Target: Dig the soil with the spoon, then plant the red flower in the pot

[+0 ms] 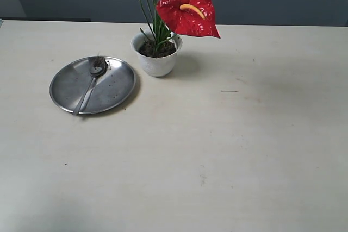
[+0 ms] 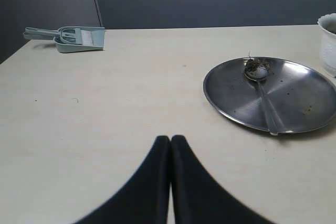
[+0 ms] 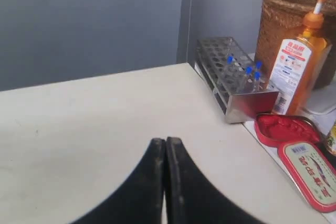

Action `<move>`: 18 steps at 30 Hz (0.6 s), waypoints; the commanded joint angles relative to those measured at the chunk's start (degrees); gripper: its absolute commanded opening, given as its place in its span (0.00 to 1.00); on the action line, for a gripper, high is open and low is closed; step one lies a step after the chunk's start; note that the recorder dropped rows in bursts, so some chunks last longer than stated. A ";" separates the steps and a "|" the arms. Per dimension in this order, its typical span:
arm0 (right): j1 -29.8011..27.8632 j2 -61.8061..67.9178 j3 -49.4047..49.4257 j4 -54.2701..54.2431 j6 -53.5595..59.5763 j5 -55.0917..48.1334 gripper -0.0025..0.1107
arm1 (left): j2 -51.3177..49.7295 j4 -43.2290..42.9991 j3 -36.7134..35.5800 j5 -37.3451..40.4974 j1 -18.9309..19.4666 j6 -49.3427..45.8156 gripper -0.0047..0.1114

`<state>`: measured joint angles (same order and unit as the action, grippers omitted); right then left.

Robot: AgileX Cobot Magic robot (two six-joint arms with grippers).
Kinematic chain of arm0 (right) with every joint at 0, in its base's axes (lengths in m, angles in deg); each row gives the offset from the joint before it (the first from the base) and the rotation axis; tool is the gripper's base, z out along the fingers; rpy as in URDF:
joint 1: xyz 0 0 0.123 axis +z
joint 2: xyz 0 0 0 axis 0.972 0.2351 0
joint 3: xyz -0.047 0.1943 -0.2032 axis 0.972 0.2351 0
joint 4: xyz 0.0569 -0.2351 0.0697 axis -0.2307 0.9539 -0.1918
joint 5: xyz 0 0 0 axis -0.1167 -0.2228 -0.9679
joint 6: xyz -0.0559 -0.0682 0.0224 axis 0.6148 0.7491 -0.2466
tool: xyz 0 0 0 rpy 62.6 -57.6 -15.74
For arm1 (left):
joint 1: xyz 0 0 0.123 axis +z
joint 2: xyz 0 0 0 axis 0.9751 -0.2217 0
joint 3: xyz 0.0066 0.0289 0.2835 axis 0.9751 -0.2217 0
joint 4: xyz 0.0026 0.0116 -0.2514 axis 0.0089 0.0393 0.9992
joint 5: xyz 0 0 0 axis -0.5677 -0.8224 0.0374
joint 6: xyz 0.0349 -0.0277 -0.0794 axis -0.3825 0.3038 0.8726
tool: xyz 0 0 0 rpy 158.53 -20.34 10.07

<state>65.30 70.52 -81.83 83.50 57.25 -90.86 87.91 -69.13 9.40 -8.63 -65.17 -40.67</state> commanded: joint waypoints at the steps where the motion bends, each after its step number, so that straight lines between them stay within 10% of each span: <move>1: -0.39 -3.79 3.45 -3.41 0.42 8.23 0.02 | 0.28 -0.12 -0.28 -0.53 -0.29 0.05 0.04; 18: 0.17 -6.85 15.54 -38.85 31.98 14.56 0.02 | 0.28 -0.44 -0.28 -0.53 -0.29 0.05 0.04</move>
<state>65.27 66.13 -69.07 48.30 86.93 -77.39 87.91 -69.48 9.40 -8.63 -65.17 -40.67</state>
